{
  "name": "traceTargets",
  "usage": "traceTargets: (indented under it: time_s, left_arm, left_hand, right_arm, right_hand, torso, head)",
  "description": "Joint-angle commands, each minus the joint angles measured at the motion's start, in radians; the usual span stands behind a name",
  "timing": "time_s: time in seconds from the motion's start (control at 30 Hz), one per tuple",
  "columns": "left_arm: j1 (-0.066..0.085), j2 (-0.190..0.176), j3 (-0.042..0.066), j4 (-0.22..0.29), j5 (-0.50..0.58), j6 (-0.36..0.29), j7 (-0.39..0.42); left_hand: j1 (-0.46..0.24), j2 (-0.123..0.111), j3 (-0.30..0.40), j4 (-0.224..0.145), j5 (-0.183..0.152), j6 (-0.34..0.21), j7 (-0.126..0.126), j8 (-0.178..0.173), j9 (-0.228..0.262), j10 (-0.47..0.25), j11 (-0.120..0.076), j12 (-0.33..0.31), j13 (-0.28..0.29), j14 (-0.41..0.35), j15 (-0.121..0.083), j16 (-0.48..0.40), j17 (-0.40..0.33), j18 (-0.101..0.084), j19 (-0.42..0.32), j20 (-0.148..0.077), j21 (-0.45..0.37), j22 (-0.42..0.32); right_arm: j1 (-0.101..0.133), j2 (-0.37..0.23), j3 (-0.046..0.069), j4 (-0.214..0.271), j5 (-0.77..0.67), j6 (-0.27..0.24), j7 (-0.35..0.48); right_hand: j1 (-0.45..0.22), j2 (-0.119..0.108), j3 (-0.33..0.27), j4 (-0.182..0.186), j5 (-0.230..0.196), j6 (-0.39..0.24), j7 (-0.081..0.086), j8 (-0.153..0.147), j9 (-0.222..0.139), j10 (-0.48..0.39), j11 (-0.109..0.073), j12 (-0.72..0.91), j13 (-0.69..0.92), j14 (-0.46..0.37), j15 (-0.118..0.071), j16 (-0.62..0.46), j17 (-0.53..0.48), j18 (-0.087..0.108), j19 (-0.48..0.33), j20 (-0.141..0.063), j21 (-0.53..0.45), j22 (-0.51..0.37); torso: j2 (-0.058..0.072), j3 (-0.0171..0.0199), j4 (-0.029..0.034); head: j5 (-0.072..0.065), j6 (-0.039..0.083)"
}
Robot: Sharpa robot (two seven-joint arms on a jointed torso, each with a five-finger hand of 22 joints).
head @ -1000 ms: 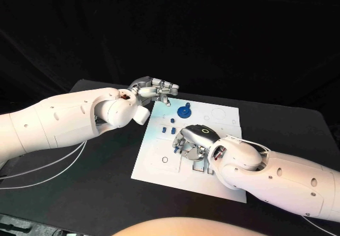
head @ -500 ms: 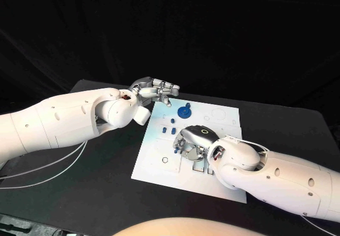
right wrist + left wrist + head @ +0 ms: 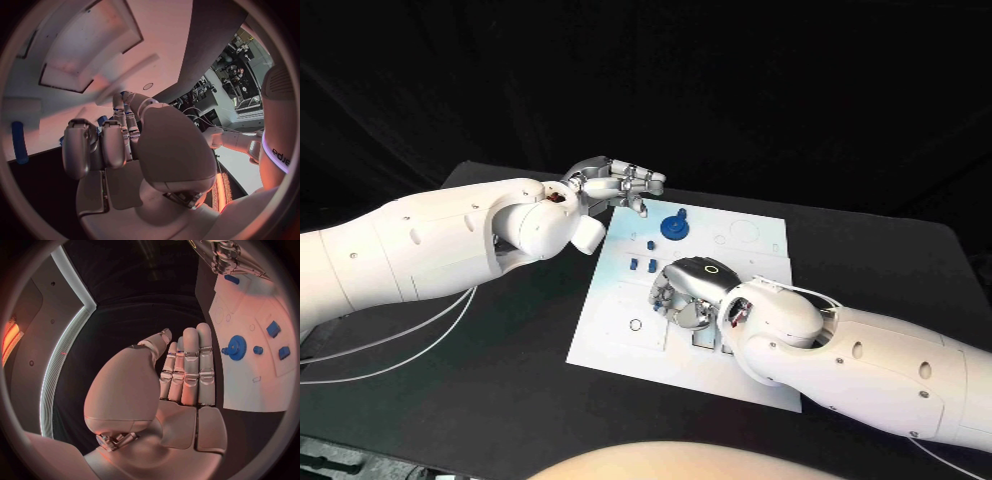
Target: Assemble the parts on the task board
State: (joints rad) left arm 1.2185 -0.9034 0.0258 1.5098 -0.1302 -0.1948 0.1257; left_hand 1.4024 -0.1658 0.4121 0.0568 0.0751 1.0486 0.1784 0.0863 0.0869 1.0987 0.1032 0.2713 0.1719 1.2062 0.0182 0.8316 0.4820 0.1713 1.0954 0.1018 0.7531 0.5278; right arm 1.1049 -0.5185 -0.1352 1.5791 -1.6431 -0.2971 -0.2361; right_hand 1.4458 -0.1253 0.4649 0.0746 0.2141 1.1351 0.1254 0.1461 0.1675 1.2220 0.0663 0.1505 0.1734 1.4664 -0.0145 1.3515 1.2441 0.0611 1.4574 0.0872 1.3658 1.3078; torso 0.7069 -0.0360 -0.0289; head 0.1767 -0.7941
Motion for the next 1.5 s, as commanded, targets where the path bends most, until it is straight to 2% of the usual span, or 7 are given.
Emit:
traceTargets:
  time_s: [0.03,0.37,0.47,0.7,0.93,1.17,1.5]
  left_arm:
    - [0.001,0.003,0.001,0.001,0.004,0.022,0.001]
    - [0.001,0.003,0.001,0.0,0.004,0.021,-0.004]
    - [0.001,0.003,0.001,0.0,0.004,0.021,-0.005]
    - [0.001,0.002,0.001,-0.002,0.004,0.021,-0.007]
    - [0.001,-0.003,0.0,-0.002,0.004,0.021,-0.009]
    - [0.001,-0.005,-0.003,-0.002,0.004,0.022,-0.007]
    - [0.001,-0.006,-0.006,-0.002,0.004,0.026,-0.008]
  left_hand:
    - [-0.007,0.003,-0.005,-0.001,0.001,-0.008,-0.003,-0.007,-0.001,-0.007,-0.002,0.004,0.0,-0.003,0.002,-0.003,-0.001,0.012,0.003,0.005,-0.005,-0.001]
    - [-0.007,0.005,-0.006,-0.001,0.001,-0.009,-0.002,-0.007,-0.001,-0.009,-0.001,0.005,0.0,-0.003,0.003,-0.004,-0.002,0.012,0.004,0.006,-0.006,-0.002]
    - [-0.007,0.005,-0.006,-0.001,0.001,-0.009,-0.002,-0.007,-0.001,-0.009,-0.001,0.005,0.0,-0.003,0.003,-0.004,-0.002,0.012,0.004,0.006,-0.006,-0.002]
    - [-0.007,0.005,-0.006,-0.001,0.001,-0.009,-0.002,-0.007,-0.001,-0.009,-0.001,0.005,0.0,-0.003,0.003,-0.004,-0.002,0.012,0.004,0.006,-0.006,-0.002]
    - [-0.007,0.005,-0.006,-0.001,0.001,-0.009,-0.002,-0.007,-0.001,-0.009,-0.001,0.005,0.0,-0.003,0.003,-0.004,-0.002,0.012,0.004,0.006,-0.006,-0.002]
    - [-0.008,0.006,-0.007,0.0,0.001,-0.01,-0.001,-0.007,-0.002,-0.01,0.0,0.005,0.0,-0.003,0.003,-0.004,-0.002,0.012,0.004,0.006,-0.008,-0.003]
    - [-0.008,0.006,-0.008,0.0,0.001,-0.01,-0.001,-0.007,-0.002,-0.01,0.0,0.006,0.001,-0.004,0.003,-0.003,-0.002,0.012,0.004,0.006,-0.008,-0.004]
  right_arm:
    - [-0.004,0.0,-0.003,-0.003,-0.005,0.038,-0.005]
    - [-0.005,-0.007,-0.003,-0.006,0.016,-0.014,0.01]
    - [-0.005,-0.015,-0.003,0.0,0.02,-0.042,0.013]
    - [0.003,-0.073,0.001,0.055,0.028,-0.072,0.01]
    - [0.056,-0.217,0.014,0.134,0.066,-0.052,-0.001]
    - [0.096,-0.312,0.018,0.122,0.109,-0.029,0.029]
    - [0.101,-0.312,0.018,0.077,0.048,0.002,0.035]
  right_hand:
    - [-0.016,0.0,-0.006,-0.005,0.0,-0.002,0.004,0.0,0.002,-0.005,-0.005,-0.01,-0.003,0.043,-0.003,-0.003,-0.001,-0.011,0.004,0.0,-0.008,0.155]
    - [-0.095,-0.05,-0.045,0.014,0.011,-0.122,0.059,-0.076,-0.029,-0.128,0.047,-0.079,-0.032,0.032,0.039,-0.024,-0.034,0.004,-0.037,0.031,-0.086,0.119]
    - [-0.1,-0.054,-0.058,0.011,0.01,-0.142,0.065,-0.083,-0.037,-0.154,0.055,-0.079,-0.037,0.028,0.045,-0.032,-0.046,0.01,-0.049,0.039,-0.113,0.107]
    - [-0.101,-0.054,-0.071,0.009,0.009,-0.14,0.06,-0.078,-0.039,-0.162,0.054,-0.071,-0.039,0.026,0.046,-0.036,-0.052,0.012,-0.053,0.043,-0.123,0.102]
    - [-0.099,-0.045,-0.078,0.008,0.012,-0.121,0.045,-0.071,-0.039,-0.152,0.044,-0.051,-0.038,0.028,0.039,-0.033,-0.05,0.01,-0.044,0.041,-0.11,0.109]
    - [-0.104,-0.056,-0.105,0.009,-0.009,-0.135,0.038,-0.078,-0.046,-0.172,0.04,-0.046,-0.043,0.025,0.035,-0.04,-0.061,0.014,-0.053,0.037,-0.133,0.099]
    - [-0.083,-0.051,-0.128,0.004,-0.02,-0.124,0.028,-0.072,-0.047,-0.191,0.036,-0.036,-0.049,0.025,0.032,-0.041,-0.064,0.018,-0.06,0.034,-0.154,0.091]
  torso:
    - [0.0,0.0003,0.0002]
    - [0.0,-0.0001,-0.0001]
    - [0.0,0.0005,0.0003]
    - [-0.002,0.0001,0.0]
    - [-0.003,-0.0018,-0.0035]
    - [-0.008,-0.0044,-0.0107]
    - [-0.007,-0.0034,-0.0118]
  head:
    - [0.003,0.0]
    - [0.0,0.001]
    - [0.001,0.002]
    - [-0.004,0.01]
    - [-0.027,0.023]
    - [-0.043,0.035]
    - [-0.047,0.038]
